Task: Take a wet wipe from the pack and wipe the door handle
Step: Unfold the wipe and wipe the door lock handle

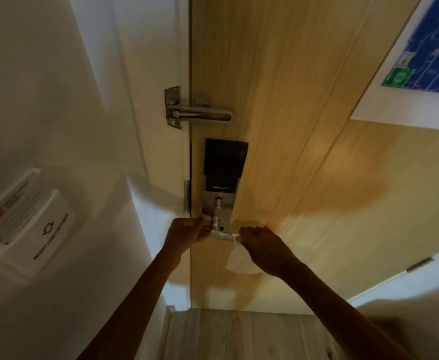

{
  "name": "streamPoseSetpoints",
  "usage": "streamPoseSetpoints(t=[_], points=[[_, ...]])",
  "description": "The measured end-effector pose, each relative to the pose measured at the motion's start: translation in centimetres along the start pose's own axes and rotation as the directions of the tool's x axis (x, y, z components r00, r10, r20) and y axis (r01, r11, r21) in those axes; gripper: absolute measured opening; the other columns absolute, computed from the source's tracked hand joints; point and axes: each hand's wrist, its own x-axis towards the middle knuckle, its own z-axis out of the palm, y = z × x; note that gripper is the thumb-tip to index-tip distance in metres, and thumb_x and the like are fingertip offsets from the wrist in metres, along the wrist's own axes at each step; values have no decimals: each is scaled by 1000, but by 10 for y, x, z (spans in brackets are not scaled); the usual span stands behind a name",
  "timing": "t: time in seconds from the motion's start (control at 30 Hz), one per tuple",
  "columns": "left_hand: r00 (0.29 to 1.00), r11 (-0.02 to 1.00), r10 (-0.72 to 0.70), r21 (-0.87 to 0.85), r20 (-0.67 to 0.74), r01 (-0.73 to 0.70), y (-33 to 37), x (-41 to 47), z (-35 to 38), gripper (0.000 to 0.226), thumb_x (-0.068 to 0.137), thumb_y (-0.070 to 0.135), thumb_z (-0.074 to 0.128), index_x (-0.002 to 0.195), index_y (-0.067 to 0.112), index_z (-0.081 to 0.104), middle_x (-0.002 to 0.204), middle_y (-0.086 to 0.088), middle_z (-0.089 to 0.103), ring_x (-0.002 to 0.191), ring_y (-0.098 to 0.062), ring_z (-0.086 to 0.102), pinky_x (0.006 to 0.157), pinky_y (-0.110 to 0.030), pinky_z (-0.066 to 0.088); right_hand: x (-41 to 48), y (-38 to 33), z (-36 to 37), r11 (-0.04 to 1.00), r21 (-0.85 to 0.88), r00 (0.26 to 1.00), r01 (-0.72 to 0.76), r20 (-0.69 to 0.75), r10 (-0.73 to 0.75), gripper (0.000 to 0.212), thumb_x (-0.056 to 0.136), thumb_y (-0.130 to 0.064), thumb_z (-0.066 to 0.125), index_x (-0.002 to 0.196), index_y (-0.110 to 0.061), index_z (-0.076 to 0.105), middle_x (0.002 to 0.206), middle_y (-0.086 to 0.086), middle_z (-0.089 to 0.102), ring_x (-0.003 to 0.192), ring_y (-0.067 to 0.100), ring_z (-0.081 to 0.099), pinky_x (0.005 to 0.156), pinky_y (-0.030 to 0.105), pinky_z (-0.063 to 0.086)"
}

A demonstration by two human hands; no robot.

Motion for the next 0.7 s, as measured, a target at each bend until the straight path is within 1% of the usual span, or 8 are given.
streamPoseSetpoints(t=[0.1,0.2,0.33,0.4,0.5,0.6,0.67,0.7], points=[[1000,999,-17,-29,9,18,-1,-3,-1,34,89,32,62,101,3,72,94,-11,76,82,-17,74,63,-16,56,1,-5,6,999,-49,1000,-14,-17,13,19,87,-13,64,99,-19,51,76,2,60,61,18,57,61,31,46],[1000,998,-12,-60,28,13,-1,-7,-1,33,90,32,61,101,4,73,95,-10,76,81,-15,75,65,-17,57,11,-20,14,998,-48,999,-34,-29,33,15,85,-11,63,99,-15,60,81,5,63,69,21,61,69,34,48],[999,998,-25,-60,45,27,1,-8,-2,32,92,32,58,103,5,72,97,-9,76,80,-13,74,65,-16,57,1,-9,10,998,-49,998,-49,-32,47,17,87,-13,62,103,-15,62,88,6,65,76,24,63,72,37,49],[999,998,-17,-53,49,20,1,-8,-2,34,91,34,58,103,5,72,97,-10,76,80,-12,74,63,-15,56,-5,-2,8,994,-13,992,-105,-66,104,21,94,-22,53,112,-14,60,102,9,65,91,27,62,82,40,49],[999,997,-23,-68,35,25,0,-8,0,33,92,32,58,102,4,72,96,-11,75,76,-10,74,61,-14,55,-6,-9,9,984,29,977,-173,-117,175,43,100,-37,38,134,-13,48,129,13,56,120,29,52,99,42,45],[999,999,-25,-46,37,27,-1,-6,-1,30,92,33,57,100,8,73,97,-13,75,85,-18,74,73,-24,60,-17,-26,14,963,85,941,-255,-207,268,41,98,-34,46,134,-13,48,128,12,59,120,25,54,101,41,46],[999,999,-17,-38,41,19,-2,-6,-2,29,92,33,57,97,10,73,98,-13,75,90,-23,73,82,-31,59,-23,-32,22,960,53,941,-276,-189,281,45,95,-33,51,135,-11,47,127,12,60,118,25,55,101,42,46],[999,999,-12,-42,43,14,-2,-6,-2,28,92,33,57,96,10,73,97,-12,75,90,-22,73,81,-30,59,-23,-31,25,961,57,944,-270,-179,276,47,93,-31,53,135,-10,47,126,12,60,117,26,56,100,41,47]])
